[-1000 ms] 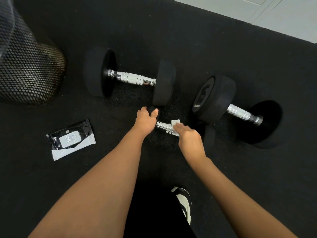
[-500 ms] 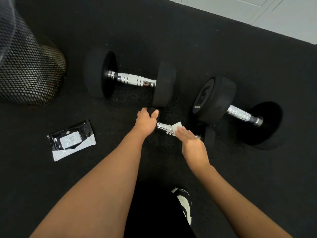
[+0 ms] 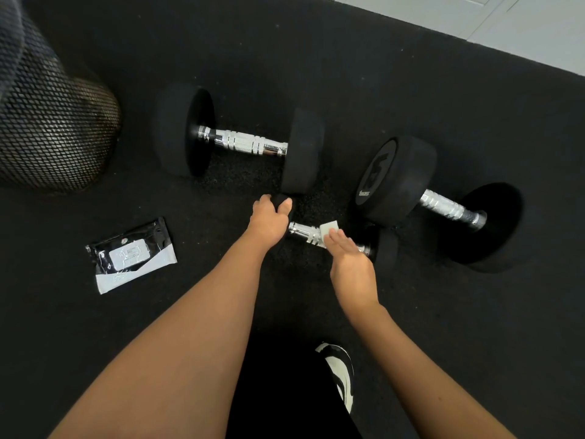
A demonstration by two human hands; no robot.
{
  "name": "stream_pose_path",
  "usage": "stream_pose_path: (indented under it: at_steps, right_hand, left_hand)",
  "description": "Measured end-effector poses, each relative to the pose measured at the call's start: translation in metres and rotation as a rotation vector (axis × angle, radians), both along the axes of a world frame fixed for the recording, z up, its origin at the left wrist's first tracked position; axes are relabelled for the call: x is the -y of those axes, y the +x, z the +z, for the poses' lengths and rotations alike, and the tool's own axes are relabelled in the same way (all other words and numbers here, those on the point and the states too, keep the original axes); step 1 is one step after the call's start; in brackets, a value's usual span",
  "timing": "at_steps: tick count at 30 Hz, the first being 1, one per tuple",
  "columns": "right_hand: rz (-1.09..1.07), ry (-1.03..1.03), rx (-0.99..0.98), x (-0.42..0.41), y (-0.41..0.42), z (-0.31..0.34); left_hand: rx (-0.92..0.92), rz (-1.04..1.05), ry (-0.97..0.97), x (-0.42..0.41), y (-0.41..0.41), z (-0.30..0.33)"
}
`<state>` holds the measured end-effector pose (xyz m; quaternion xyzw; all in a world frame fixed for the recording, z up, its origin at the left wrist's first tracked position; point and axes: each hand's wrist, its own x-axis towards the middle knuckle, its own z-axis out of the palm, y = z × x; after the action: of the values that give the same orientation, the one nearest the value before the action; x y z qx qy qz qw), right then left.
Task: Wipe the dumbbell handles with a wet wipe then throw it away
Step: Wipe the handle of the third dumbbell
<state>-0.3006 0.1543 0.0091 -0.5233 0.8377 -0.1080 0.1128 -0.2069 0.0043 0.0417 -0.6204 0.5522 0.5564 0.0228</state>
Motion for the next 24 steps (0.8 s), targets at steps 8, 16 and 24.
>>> stream_pose_path:
  at_steps: [8, 16, 24]
  right_hand:
    - [-0.023, -0.038, -0.047, -0.009, -0.011, 0.004]
    - [0.028, -0.007, -0.019, -0.013, -0.003, 0.001]
    - [0.098, -0.004, -0.042, 0.013, 0.012, 0.007]
  left_hand:
    - [-0.003, 0.005, -0.001, 0.000, 0.000, 0.000]
    - [-0.003, 0.004, -0.002, 0.000, 0.000, 0.000]
    - [0.011, -0.004, -0.011, 0.000, -0.001, 0.000]
